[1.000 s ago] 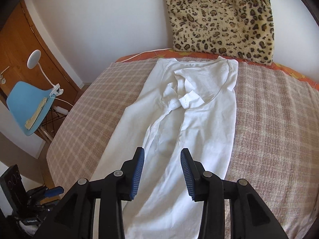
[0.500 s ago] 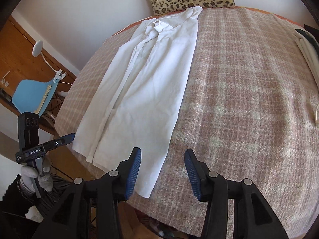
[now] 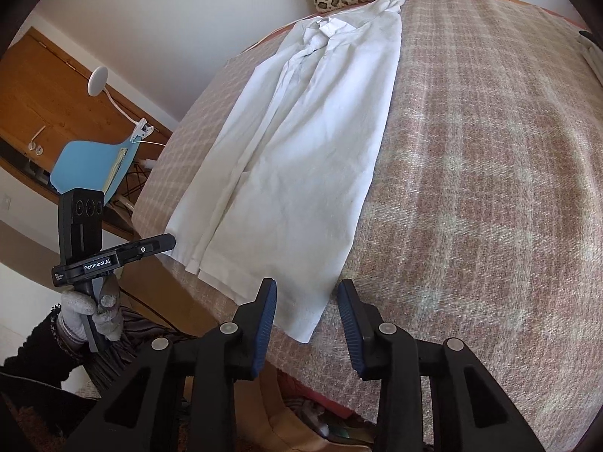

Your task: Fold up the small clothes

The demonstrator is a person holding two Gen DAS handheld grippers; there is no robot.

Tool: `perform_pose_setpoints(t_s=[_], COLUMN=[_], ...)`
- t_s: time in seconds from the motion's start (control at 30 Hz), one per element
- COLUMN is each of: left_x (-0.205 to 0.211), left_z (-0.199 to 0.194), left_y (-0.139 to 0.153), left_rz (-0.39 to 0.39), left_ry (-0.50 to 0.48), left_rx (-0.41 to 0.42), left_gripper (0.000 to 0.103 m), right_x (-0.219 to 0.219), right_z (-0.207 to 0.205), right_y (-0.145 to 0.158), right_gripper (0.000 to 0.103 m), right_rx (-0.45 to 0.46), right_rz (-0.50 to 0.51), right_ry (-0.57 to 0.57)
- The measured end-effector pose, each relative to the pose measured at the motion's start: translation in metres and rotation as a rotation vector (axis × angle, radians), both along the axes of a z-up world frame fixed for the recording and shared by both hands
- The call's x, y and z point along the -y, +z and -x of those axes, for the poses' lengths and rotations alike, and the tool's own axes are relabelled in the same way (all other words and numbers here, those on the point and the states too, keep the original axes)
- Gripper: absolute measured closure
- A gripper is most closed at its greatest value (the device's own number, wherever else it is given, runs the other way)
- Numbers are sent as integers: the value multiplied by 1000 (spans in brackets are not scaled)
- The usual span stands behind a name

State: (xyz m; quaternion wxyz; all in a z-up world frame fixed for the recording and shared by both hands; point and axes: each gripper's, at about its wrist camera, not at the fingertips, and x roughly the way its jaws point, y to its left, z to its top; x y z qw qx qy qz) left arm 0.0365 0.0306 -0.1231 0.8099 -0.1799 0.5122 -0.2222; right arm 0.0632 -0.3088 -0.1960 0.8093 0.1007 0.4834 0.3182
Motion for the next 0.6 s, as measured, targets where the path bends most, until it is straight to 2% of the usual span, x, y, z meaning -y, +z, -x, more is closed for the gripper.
perform_pose_setpoints(t_s=[0.03,0.13,0.2,0.4,0.6], left_x=[0,1,-1,-6,1], left_z=[0,2,3,-4,-19], left_y=[1,5,9,27,46], left_rz=[2,18,38,103,115], left_ry=[1,0,4,27,36], left_rx=[4,14,26,62,109], left_gripper=[98,99,99,99,99], right_x=[1,7,11,35,51], right_z=[-1,-6,-8,-12,-22], right_y=[-1,-7,-8,3,15], right_gripper=[84,95,99,101,101], right_rx=[-6,-37,-59,-41,-26], right_rz=[-9,-54,-107,-201,-264], right_ry=[-5,-13,-15,-25,-58])
